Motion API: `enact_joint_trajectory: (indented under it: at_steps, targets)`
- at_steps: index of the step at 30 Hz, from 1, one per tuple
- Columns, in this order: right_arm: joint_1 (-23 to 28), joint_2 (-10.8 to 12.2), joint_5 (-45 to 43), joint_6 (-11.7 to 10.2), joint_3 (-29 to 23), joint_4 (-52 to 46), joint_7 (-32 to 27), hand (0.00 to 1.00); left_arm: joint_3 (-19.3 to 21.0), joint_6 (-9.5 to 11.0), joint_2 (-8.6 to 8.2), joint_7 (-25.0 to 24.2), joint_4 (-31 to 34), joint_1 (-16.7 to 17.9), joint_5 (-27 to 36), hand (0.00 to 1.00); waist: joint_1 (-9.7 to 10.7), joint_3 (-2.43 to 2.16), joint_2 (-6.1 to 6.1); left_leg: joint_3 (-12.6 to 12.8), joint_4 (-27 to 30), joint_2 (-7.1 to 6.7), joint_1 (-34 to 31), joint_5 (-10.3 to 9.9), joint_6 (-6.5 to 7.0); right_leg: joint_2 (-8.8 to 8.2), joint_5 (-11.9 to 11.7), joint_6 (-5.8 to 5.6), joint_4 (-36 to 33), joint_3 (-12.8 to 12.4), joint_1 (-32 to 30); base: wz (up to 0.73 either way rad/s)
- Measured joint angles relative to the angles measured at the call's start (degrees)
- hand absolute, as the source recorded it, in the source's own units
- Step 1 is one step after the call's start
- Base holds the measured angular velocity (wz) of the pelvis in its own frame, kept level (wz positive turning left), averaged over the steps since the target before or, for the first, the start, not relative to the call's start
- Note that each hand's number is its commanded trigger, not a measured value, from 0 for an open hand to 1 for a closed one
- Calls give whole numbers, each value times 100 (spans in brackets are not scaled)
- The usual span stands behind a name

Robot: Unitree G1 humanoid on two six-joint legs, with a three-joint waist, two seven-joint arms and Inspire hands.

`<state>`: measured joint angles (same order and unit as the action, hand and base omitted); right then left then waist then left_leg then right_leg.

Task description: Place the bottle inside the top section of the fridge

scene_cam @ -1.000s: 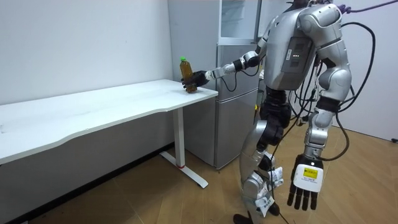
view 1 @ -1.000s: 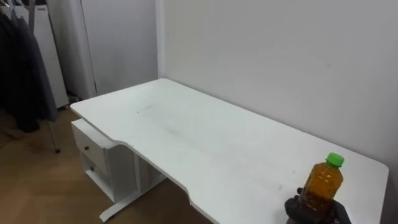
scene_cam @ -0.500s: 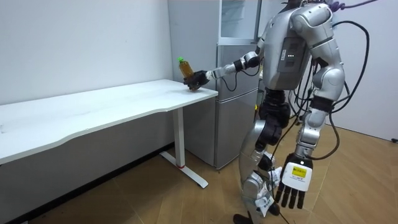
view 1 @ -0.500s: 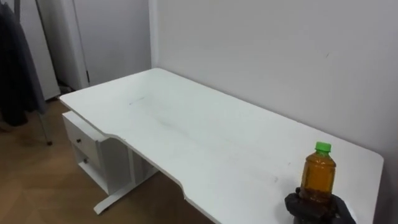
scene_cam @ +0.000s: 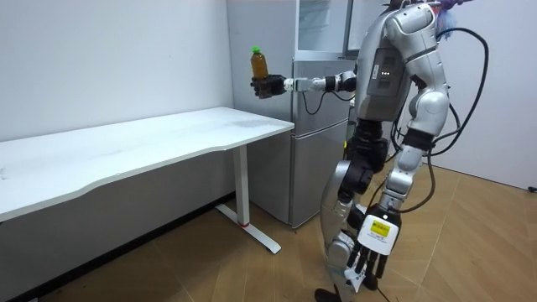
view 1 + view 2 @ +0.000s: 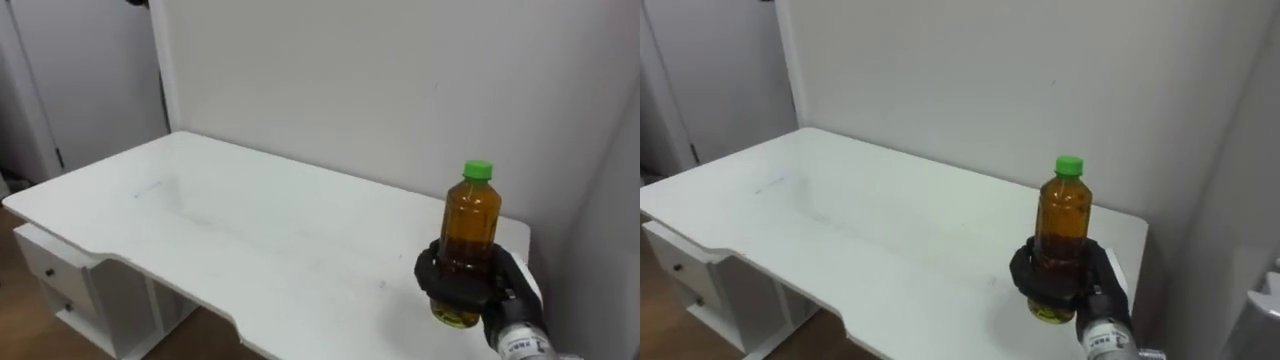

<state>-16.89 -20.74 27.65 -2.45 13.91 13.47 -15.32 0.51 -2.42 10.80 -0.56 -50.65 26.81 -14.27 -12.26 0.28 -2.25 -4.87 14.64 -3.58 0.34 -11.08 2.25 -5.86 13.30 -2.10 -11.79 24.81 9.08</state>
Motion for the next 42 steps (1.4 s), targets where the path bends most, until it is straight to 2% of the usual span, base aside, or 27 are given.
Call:
enact_joint_trajectory:
  at_steps: [6, 9, 11, 14, 19, 24, 32, 37, 42]
  targets:
    - [214, -47, -492, 0, -233, -1046, 382, 100, 309, 89, -12, -12, -229, -161, 7, 0, 270, -10, -9, 134, -50, 19, 128, -1, 1, 13, -12, 3, 11, -174, 11, -14]
    - [234, -230, -542, 0, -325, -1372, 581, 100, 392, 161, -11, -6, -227, -160, -1, 0, 314, -31, -35, 228, -123, 29, 214, 0, 2, 23, -14, 5, 7, -293, 15, -19]
    - [257, -312, -551, 0, -409, -1585, 652, 100, 407, 159, -11, 5, -225, -161, -2, 0, 370, -47, -61, 317, -170, 86, 234, -1, 1, 41, -26, 13, 9, -371, 5, -19]
    - [261, -331, -691, 0, -439, -1729, 732, 100, 405, 159, -11, 7, -226, -169, 1, 0, 466, -51, -86, 332, -177, 95, 242, -2, 0, 52, -35, 24, 10, -381, 3, -5]
    - [623, -343, -795, 0, -792, -2238, 905, 100, 406, 161, -10, -12, -256, -277, 7, 0, 549, -45, -100, 418, -190, 106, 279, -3, 0, 62, -57, 31, 12, -426, 0, -7]
    - [708, -391, -787, 5, -1087, -2615, 1021, 100, 408, 160, -7, -21, -244, -298, 17, 0, 683, -32, -91, 483, -202, 145, 303, -11, 3, 74, -76, 36, 12, -491, -9, -7]
    - [708, -392, -791, 3, -1427, -3273, 1141, 100, 504, 164, -8, 88, -258, -339, 14, 0, 879, -39, -79, 712, -318, 207, 445, -18, -10, 126, -94, 61, 9, -754, -11, -16]
    - [793, -396, -794, 3, -1609, -3520, 1137, 100, 521, 174, -8, 168, -383, -374, 14, 0, 922, -73, -131, 833, -334, 236, 427, -17, -10, 144, -117, 73, -34, -892, -146, -16]
    - [792, -446, -790, 4, -1907, -3737, 1130, 100, 666, 246, -16, 164, -390, -375, 17, 0, 986, -100, -205, 894, -333, 255, 418, -21, -14, 152, -119, 73, -75, -911, -182, -3]
